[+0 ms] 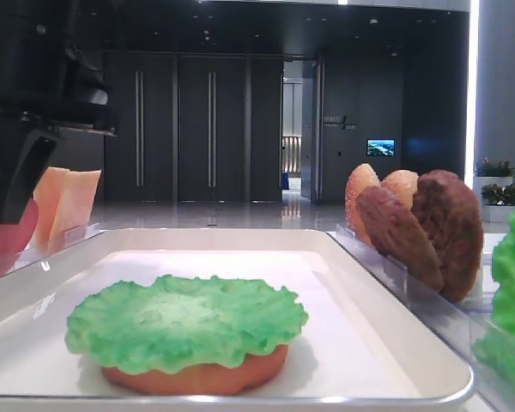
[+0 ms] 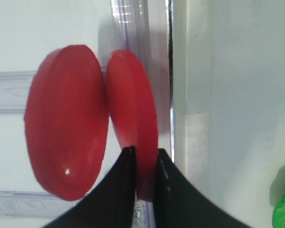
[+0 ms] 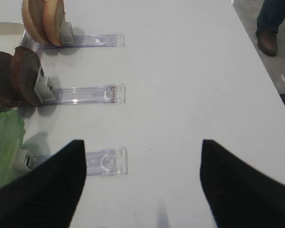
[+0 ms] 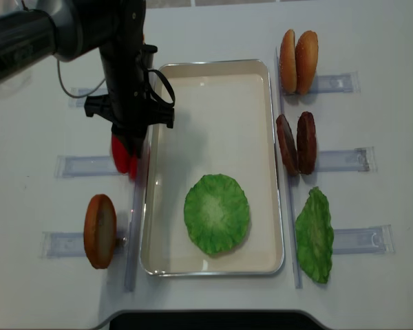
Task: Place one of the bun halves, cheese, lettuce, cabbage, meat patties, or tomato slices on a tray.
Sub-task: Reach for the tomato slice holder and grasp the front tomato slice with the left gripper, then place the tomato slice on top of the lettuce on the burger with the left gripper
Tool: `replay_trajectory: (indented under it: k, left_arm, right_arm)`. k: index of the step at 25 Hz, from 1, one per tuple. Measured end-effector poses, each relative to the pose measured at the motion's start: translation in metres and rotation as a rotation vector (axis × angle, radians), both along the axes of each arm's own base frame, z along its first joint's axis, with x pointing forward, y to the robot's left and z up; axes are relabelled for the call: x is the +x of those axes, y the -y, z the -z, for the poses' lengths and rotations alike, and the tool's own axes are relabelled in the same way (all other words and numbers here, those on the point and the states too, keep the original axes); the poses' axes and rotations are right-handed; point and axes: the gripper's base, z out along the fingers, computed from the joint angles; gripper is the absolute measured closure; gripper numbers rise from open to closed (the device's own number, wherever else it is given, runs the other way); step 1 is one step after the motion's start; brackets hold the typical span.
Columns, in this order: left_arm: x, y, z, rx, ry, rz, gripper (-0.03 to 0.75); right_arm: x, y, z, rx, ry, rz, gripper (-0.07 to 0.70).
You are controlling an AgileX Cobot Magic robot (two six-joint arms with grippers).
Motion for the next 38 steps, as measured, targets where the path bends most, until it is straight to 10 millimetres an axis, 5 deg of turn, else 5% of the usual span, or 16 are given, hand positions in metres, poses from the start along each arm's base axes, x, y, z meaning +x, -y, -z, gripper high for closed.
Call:
replay_trajectory:
  k: [10, 38]
  left_arm:
    - [-0.002, 0.001, -0.006, -0.030, 0.001, 0.011, 0.650]
    - [-0.033, 0.006, -0.083, -0.296, 0.123, 0.024, 0.652]
  right_arm:
    - [0.000, 0.000, 0.000, 0.000, 0.000, 0.000, 0.148]
    - [0.000, 0.000, 0.000, 0.000, 0.000, 0.000, 0.148]
